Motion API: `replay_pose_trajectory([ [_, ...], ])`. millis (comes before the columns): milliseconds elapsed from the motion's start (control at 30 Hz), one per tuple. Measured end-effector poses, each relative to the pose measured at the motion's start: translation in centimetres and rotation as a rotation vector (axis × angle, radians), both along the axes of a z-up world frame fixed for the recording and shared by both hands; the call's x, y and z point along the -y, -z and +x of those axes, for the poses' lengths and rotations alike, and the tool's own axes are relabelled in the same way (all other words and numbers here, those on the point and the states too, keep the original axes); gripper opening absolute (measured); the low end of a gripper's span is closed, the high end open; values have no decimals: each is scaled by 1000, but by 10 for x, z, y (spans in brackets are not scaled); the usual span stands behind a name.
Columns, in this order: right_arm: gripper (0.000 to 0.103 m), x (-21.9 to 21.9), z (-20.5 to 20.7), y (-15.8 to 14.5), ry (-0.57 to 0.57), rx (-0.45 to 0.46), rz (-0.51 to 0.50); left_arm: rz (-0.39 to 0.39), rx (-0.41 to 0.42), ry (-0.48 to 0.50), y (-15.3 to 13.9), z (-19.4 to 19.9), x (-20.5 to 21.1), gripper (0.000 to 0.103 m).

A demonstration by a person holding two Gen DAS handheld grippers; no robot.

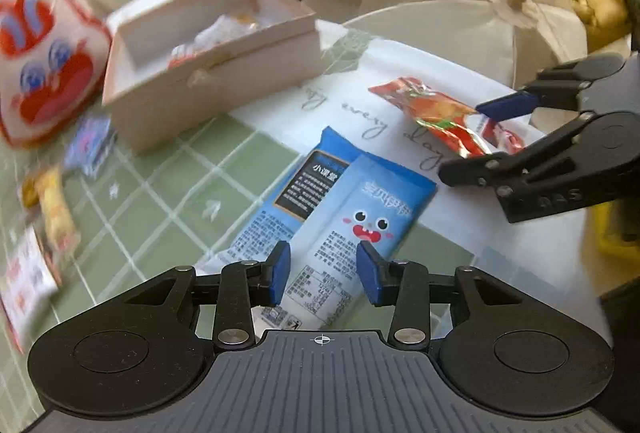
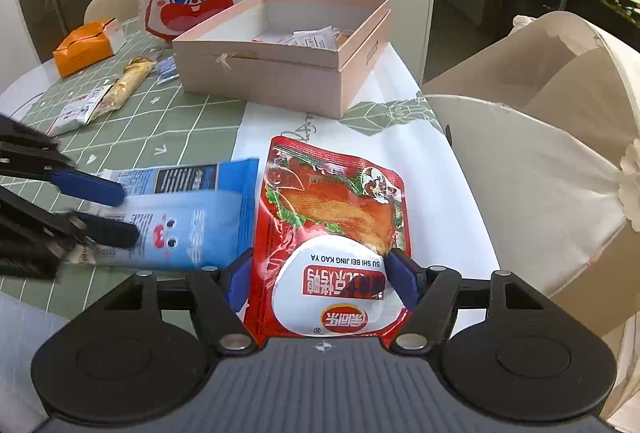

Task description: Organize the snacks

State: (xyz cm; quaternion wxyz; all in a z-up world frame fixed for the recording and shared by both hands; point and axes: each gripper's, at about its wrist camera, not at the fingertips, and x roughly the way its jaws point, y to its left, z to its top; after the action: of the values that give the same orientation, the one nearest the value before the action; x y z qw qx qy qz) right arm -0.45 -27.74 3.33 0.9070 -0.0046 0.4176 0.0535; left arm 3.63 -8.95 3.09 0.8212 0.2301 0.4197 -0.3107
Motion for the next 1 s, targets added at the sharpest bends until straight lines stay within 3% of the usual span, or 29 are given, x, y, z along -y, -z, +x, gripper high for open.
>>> replay_pose_trajectory([
  [200, 71, 2, -12, 1, 7, 14, 10, -85, -8, -272, 3, 39, 4, 44],
  [267, 72, -1, -14, 2, -5, 22, -11, -96, -23, -304, 3, 47, 7, 43],
  [333, 73, -4, -15, 4, -15, 28, -37, -81, -57, -272, 4, 47, 14, 57],
  [500, 80, -10, -19, 8, -31, 44, -59, -60, -93, -197, 4, 37, 27, 73],
  [633, 84, -13, -20, 11, -38, 51, -71, -107, -85, -171, -4, 39, 27, 68],
  [767, 85, -18, -22, 13, -47, 64, -105, -45, -6, -133, -2, 52, 28, 68],
  [867, 85, -20, -25, 13, -52, 67, -108, -61, -27, -162, 1, 70, 20, 67],
  [1000, 85, -20, -26, 13, -51, 69, -103, -84, -38, -119, 3, 77, 19, 69],
])
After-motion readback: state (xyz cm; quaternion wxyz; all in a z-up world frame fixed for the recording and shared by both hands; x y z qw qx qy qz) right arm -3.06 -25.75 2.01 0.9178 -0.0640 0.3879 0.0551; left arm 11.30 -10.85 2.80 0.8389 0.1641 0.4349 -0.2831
